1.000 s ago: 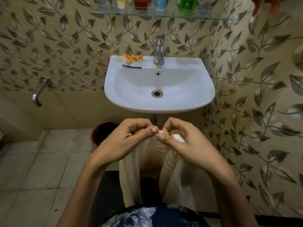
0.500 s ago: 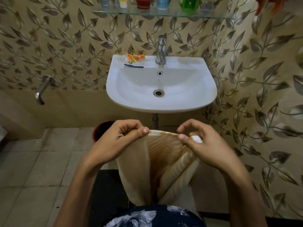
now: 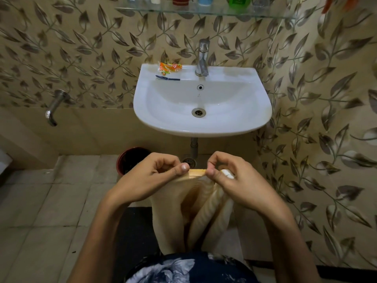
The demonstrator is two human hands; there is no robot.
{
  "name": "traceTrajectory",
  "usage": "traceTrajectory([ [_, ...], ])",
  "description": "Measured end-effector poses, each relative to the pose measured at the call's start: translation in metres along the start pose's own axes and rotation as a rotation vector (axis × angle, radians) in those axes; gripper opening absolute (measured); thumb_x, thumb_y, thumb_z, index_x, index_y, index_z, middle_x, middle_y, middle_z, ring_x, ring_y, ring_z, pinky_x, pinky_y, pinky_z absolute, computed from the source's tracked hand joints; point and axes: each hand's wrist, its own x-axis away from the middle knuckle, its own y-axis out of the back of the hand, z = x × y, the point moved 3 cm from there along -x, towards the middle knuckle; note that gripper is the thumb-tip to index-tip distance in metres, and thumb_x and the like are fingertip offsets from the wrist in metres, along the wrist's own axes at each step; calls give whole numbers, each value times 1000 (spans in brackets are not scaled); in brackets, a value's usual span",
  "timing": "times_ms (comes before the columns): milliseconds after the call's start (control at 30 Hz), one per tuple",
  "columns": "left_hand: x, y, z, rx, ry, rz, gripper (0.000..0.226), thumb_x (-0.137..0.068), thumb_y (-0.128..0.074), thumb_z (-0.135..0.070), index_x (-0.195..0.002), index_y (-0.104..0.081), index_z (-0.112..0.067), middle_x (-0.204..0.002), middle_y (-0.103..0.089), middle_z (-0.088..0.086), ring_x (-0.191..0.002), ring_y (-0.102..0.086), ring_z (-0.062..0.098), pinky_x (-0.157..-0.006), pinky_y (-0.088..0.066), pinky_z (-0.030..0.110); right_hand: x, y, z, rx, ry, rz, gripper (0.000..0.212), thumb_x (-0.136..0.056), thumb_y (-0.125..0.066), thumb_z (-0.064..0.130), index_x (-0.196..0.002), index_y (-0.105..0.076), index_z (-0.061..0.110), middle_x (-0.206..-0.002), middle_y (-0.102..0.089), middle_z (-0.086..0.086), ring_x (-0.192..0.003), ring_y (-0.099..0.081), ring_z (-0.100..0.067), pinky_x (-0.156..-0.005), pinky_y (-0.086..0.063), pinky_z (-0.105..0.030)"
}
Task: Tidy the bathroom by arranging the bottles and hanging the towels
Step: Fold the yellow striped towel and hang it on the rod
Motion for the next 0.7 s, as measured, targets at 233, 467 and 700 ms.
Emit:
traceTrajectory([
  [233,8,16,11,7,23,-86,36,-85,-53,-52,-63,-63,-25,-60,-53,-7,-59,-49,4,-57,-36,12,0,20,-18,20,-116,-102,16,-87,-56,37,-72,-54,36,-76,-62,13,-77,-57,-8,-71,-46,-33],
  [467,5,8,4,-20,-15,-50,32,-89,-54,-45,-72,-67,-21,-69,-62,2,-65,-59,11,-61,-43,14,-2,6,-24,144,-248,-76,3,-87,-59,38,-84,-59,37,-96,-63,17,-99,-58,-12,-74,-43,-30],
  [700,-4,-7,-4,-59,-50,-8,37,-84,-54,-52,-80,-70,-19,-78,-68,10,-78,-63,31,-74,-49,50,-7,-33,8,-43,-14,196,11,-87,-58,40,-97,-62,38,-93,-66,15,-90,-60,-2,-80,-51,-33],
])
